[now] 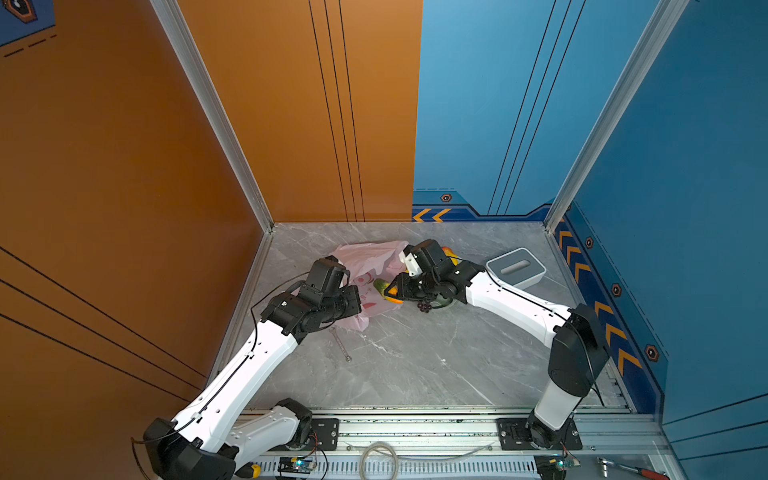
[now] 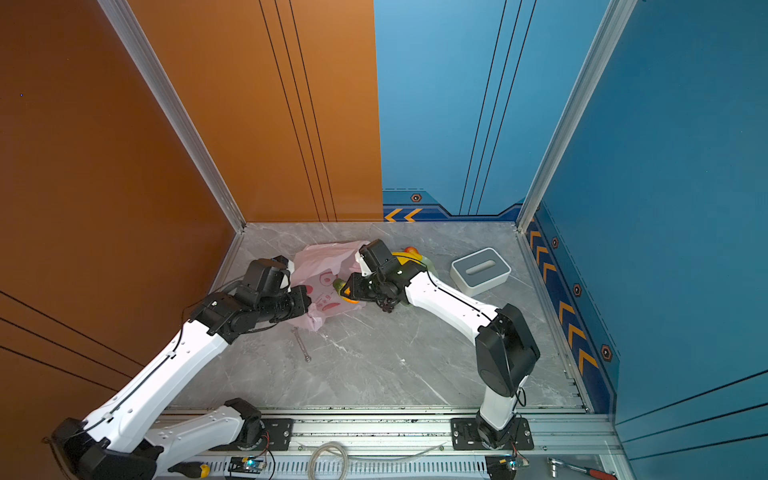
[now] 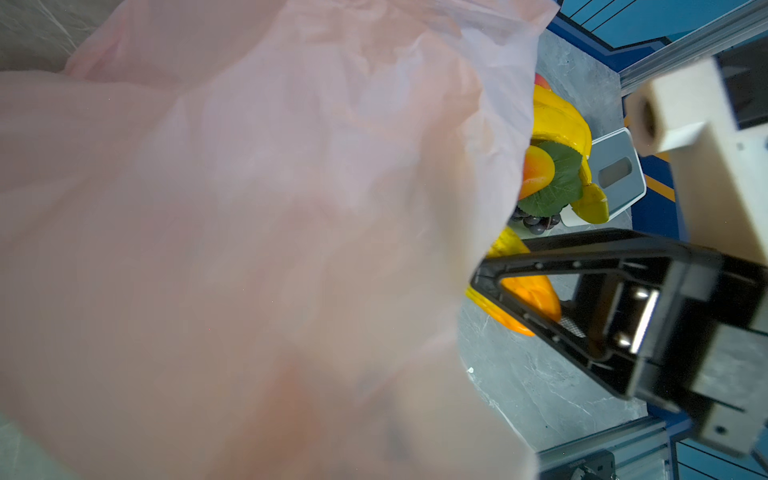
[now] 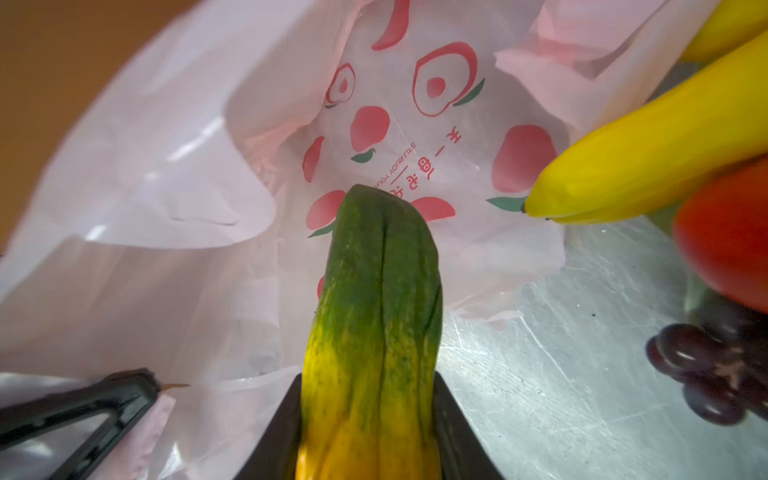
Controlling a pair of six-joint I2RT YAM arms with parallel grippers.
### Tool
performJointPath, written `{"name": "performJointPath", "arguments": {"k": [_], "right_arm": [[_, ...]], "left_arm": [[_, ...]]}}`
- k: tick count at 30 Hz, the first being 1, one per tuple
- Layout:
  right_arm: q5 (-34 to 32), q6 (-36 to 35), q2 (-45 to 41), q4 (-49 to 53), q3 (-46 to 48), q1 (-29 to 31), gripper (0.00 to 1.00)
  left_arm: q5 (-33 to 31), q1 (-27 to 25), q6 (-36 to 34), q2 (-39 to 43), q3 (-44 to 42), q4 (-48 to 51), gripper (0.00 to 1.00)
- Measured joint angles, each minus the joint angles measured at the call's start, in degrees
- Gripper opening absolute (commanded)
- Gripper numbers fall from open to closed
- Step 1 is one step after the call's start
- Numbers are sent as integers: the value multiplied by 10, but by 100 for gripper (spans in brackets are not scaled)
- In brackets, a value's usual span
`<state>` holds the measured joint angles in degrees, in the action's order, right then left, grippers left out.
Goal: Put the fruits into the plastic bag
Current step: 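Carry the green-yellow fruit into the pink bag and open the right gripper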
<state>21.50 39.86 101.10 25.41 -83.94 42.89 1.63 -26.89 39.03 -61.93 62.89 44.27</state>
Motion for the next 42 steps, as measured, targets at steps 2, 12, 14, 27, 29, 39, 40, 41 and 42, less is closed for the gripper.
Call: {"name": "performJointPath", "arguments": {"k": [2,12,14,27,29,39,40,41,42], "right_arm": [[5,2,13,-7,-5,3,36],[23,20,90,-45,-60,5,36],[24,22,111,-47,-76,6,36],[23,67,215,-111,-131,6,36],[22,83,228,-128,-131,6,36],[-10,139,289,-204,-146,10,39],[-12,142,297,-205,-151,11,40],[-12,142,302,-205,-155,12,42],[-14,143,308,-205,-160,13,43]], "left_arm": [[2,0,0,0,0,0,0],[4,0,3,0,0,-4,0],[5,0,5,0,0,-4,0],[17,-1,13,-8,0,-9,0],[19,-1,14,-12,0,-11,0],[28,-5,15,-30,0,-15,0],[30,-5,15,-31,0,-15,0],[30,-5,15,-31,0,-15,0],[30,-5,15,-31,0,-15,0]]}}
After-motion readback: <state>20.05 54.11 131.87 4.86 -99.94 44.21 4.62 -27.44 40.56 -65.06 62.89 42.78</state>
